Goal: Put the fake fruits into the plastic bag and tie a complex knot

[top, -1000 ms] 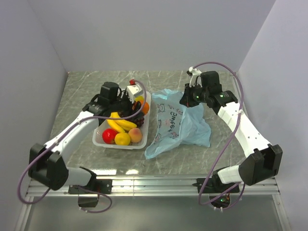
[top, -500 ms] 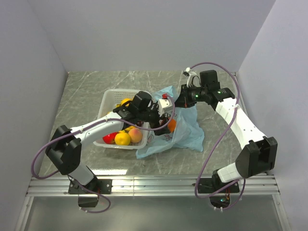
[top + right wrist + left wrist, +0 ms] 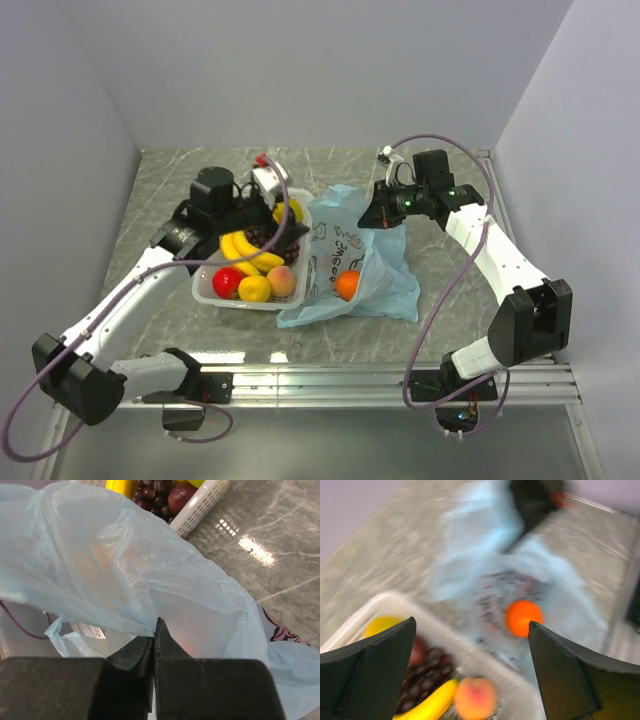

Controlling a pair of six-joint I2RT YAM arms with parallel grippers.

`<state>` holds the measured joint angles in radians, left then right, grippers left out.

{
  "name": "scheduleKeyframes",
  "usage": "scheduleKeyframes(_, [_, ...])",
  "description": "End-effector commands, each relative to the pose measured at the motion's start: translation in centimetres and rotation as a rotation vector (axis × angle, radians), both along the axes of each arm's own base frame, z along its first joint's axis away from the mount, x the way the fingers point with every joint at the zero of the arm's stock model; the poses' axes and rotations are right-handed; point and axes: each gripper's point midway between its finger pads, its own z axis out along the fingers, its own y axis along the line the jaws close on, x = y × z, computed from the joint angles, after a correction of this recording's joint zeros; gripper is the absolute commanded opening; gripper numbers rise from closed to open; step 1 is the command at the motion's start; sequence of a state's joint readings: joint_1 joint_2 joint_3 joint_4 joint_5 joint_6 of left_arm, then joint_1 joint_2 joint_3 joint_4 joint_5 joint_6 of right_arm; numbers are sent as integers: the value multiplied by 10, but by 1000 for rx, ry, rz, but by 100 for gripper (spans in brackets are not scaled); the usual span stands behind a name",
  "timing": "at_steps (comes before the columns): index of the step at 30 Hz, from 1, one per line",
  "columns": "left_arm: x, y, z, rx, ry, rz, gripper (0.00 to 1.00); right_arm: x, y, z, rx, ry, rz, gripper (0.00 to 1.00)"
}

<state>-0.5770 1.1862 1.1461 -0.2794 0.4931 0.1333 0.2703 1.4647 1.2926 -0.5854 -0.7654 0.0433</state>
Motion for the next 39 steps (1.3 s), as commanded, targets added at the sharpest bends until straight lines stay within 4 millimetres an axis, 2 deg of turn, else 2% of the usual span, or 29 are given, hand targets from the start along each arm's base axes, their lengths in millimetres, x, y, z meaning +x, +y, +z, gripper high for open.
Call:
scheduleKeyframes(1, [47, 44, -38, 52, 145, 240, 99, 6, -4, -6, -18, -34, -5, 0])
scheduleKeyframes(3, [74, 61, -39, 26, 161, 347, 98, 5, -4, -8, -20, -28, -7, 0])
scheduleKeyframes(4, [86, 62, -52, 10, 226, 396, 98, 5, -4, -8, -22, -28, -8, 0])
scheduleKeyframes(5, [98, 70, -55, 3, 239, 445, 98, 5, -5, -8, -26, -30, -11, 0])
scheduleKeyframes(6, [110, 71, -51, -18, 237, 467, 97, 6, -6, -8, -33, -35, -20, 0])
scheduleKeyframes(7, [122, 71, -66, -15, 286, 480, 97, 6, -7, -7, -37, -41, -21, 0])
scheduleKeyframes(8, [136, 74, -58, -34, 272, 502, 96, 6, -8, -8, -44, -41, -23, 0])
scheduleKeyframes(9, [147, 72, -74, -20, 308, 517, 96, 5, -9, -8, -47, -40, -25, 0])
scheduleKeyframes(12, [174, 73, -92, -10, 353, 551, 96, 4, -10, -9, -60, -48, -10, 0])
scheduleKeyframes(15, [188, 71, -113, -2, 405, 552, 93, 3, -10, -10, -64, -43, -7, 0])
scheduleKeyframes(20, [190, 61, -143, 24, 428, 472, 83, 4, -11, -11, -72, -47, -4, 0])
scheduleKeyframes(21, [187, 59, -155, 31, 451, 461, 83, 5, -11, -13, -75, -46, -1, 0])
scheduleKeyframes(24, [183, 57, -169, 37, 489, 449, 82, 5, -11, -12, -75, -46, -1, 0])
scheduleKeyframes(28, [183, 52, -173, 21, 488, 444, 81, 5, -10, -14, -72, -39, 5, 0])
scheduleKeyframes(31, [186, 49, -177, 9, 500, 447, 74, 6, -9, -15, -69, -37, 8, 0])
scheduleKeyframes(32, [187, 49, -178, 7, 503, 445, 71, 6, -9, -16, -69, -35, 7, 0])
scheduleKeyframes(33, [188, 47, -179, 3, 508, 439, 60, 6, -9, -17, -68, -30, 7, 0])
scheduleKeyframes(35, [190, 46, -181, 6, 515, 440, 46, 6, -8, -18, -64, -26, 9, 0])
scheduleKeyframes(36, [192, 46, -180, 3, 518, 445, 35, 7, -8, -20, -65, -18, 10, 0])
scheduleKeyframes(38, [191, 45, -178, 4, 525, 440, 26, 6, -8, -18, -68, -19, 11, 0])
scheduleKeyframes(39, [191, 45, -167, -9, 513, 437, 25, 6, -8, -17, -71, -26, 13, 0])
